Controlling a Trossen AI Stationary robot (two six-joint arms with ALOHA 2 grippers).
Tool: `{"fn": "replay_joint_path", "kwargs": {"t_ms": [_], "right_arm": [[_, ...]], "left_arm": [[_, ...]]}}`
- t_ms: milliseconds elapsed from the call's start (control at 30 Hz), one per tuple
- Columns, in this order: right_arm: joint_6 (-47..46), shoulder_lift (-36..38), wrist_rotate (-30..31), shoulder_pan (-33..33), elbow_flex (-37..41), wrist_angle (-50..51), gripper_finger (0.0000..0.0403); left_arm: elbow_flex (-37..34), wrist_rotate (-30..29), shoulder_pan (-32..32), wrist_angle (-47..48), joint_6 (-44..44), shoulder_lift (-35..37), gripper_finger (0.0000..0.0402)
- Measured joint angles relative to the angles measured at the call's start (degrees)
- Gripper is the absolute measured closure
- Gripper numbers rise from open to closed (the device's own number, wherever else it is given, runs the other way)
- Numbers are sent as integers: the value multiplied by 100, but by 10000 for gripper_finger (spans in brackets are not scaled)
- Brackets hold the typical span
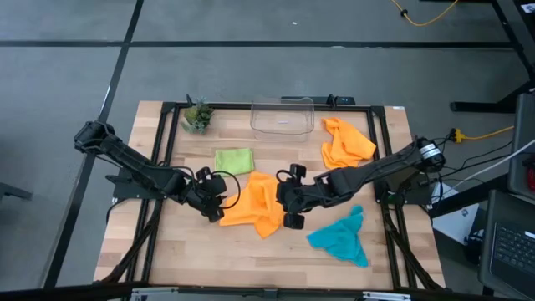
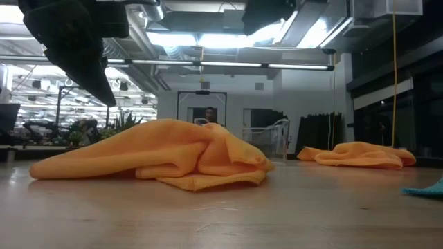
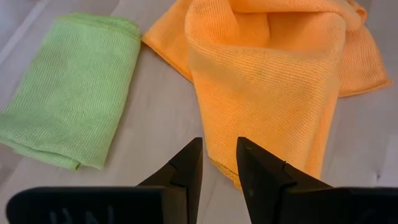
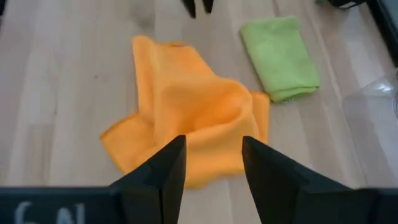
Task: Fold microfiber towels
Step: Fold the bottom microfiber cloth
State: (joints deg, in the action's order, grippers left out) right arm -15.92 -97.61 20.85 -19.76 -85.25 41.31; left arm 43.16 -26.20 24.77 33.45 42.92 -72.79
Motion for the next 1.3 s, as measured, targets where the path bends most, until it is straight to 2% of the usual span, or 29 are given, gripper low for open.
{"fn": "replay_joint_path", "kwargs": {"t_ms": [167,333,733,933,1067,1300], "right_arm": [[420,-195,-915,13,110,-540,242],[396,-718,-1303,-64,222,-1112,242],[561,-2006,-1292,-485,224,-2374,242],[247,-2659,-1165,-535,226,-2626,242],[-75,-2867,-1082,-541,196,-2775,242],[-709,-2963,-557,-562,194,-2699,249]], "left_arm": [[0,-2,2,17,-1,0,310],[0,-2,2,28,-2,0,310],[0,-4,0,0,-2,0,310],[-1,-4,1,-33,2,0,310],[0,-6,0,-52,2,0,310],[-1,-88,0,-57,2,0,310]]}}
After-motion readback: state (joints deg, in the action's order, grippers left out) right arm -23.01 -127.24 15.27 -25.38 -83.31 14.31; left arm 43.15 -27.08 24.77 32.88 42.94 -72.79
